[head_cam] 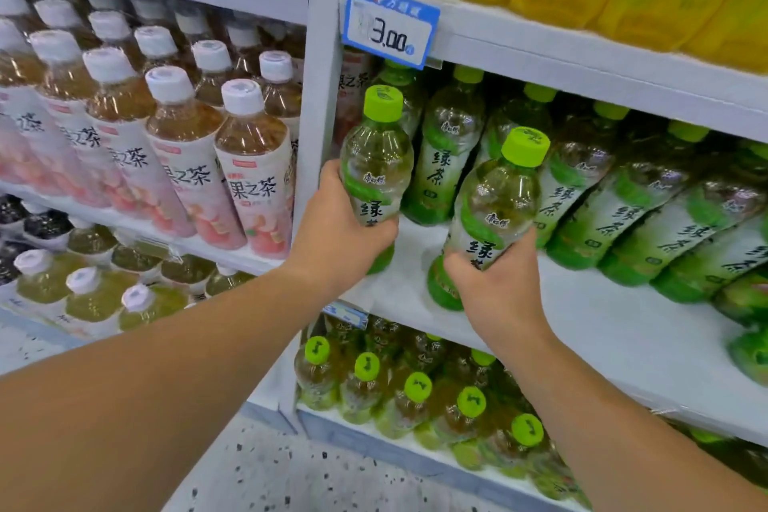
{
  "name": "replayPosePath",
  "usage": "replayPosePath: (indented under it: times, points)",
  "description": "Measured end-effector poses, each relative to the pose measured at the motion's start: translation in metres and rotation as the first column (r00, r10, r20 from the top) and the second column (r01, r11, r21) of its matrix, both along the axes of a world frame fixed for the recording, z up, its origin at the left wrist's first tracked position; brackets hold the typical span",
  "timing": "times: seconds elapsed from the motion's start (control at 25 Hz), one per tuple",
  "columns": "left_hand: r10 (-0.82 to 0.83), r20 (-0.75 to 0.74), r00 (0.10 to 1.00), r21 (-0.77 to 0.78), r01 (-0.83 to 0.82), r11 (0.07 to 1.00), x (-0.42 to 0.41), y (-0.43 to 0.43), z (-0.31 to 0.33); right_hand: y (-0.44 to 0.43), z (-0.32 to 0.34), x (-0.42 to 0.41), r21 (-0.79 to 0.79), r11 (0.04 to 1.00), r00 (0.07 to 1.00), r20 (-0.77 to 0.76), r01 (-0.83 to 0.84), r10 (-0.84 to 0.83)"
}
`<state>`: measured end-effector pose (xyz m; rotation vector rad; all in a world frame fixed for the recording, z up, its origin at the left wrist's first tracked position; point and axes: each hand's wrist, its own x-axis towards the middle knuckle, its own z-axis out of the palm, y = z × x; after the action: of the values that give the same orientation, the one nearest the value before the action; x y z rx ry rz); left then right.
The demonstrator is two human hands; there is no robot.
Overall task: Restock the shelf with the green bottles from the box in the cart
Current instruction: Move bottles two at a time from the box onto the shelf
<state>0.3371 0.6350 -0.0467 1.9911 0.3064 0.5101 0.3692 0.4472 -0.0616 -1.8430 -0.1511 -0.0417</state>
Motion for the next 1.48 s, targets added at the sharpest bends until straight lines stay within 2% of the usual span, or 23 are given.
replayPosePath:
  times: [0.12,0.28,0.36,0.48,0.6,0.8,0.96,1.16,1.48]
  points:
    - [-0.026,0.009,1.000,-0.003,0.026,1.000,0.000,0.002,-0.006,0.002,-0.008,0.000,0.032,0.999,1.000,0.026,0.016,-0.017]
    - [-0.044,-0.125,0.991,0.032,0.049,0.998,-0.009,0.001,-0.021,-0.003,-0.008,0.000,-0.012,1.000,0.999,0.017,-0.027,0.028]
    - [-0.060,-0.172,0.983,0.050,0.069,0.996,-0.014,-0.003,-0.028,-0.015,-0.011,0.001,-0.105,0.993,0.998,-0.002,-0.056,0.056]
    - [0.002,-0.224,0.974,0.156,0.034,0.987,-0.015,-0.012,-0.032,-0.029,-0.025,-0.006,-0.285,0.954,0.996,-0.030,-0.089,0.084]
    - [0.067,-0.258,0.964,0.194,-0.016,0.981,-0.005,-0.019,-0.038,-0.025,-0.039,-0.004,-0.296,0.953,0.998,0.003,-0.059,0.063]
    - [0.122,-0.239,0.963,0.103,-0.100,0.990,0.004,-0.021,-0.044,-0.005,-0.045,0.011,-0.245,0.969,0.998,0.049,-0.022,0.035]
    - [0.142,-0.236,0.961,0.189,-0.098,0.977,0.007,-0.019,-0.047,0.001,-0.047,0.019,-0.267,0.963,0.993,0.094,-0.040,0.067]
    - [0.132,-0.210,0.969,0.285,-0.069,0.956,0.008,-0.017,-0.048,0.007,-0.048,0.026,-0.225,0.969,0.991,0.064,-0.103,0.120]
    - [0.123,-0.180,0.976,0.307,-0.063,0.950,0.011,-0.009,-0.052,0.014,-0.056,0.030,-0.327,0.942,0.988,0.102,-0.078,0.117]
